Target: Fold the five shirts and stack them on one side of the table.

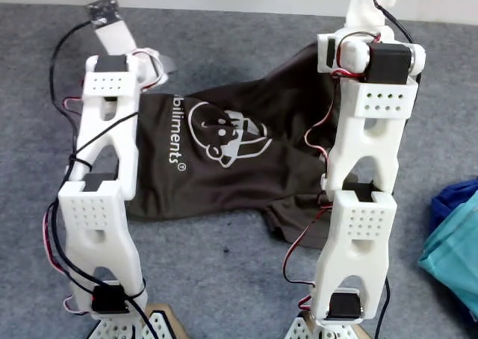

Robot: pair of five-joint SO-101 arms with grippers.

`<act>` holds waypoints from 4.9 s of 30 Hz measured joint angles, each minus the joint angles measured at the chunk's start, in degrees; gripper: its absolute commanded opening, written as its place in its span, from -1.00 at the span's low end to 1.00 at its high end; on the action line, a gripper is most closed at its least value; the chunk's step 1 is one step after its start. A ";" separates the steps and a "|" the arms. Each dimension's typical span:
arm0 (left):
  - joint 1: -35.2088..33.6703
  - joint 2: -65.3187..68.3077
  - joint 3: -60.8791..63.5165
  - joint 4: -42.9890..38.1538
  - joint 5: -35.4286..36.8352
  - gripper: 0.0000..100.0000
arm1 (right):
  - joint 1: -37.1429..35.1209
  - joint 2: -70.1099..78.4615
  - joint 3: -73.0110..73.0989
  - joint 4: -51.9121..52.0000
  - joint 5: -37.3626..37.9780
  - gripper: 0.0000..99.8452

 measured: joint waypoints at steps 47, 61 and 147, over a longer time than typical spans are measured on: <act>4.31 2.02 5.63 33.32 -2.73 -0.46 | 0.00 8.79 0.09 0.00 0.00 -0.99; 4.31 -9.58 5.80 24.97 -2.73 -0.70 | 0.00 8.79 0.09 0.00 0.00 -0.99; 5.27 -7.30 -8.18 41.41 -2.11 -0.53 | 5.71 -10.55 36.40 -2.37 -2.46 -0.99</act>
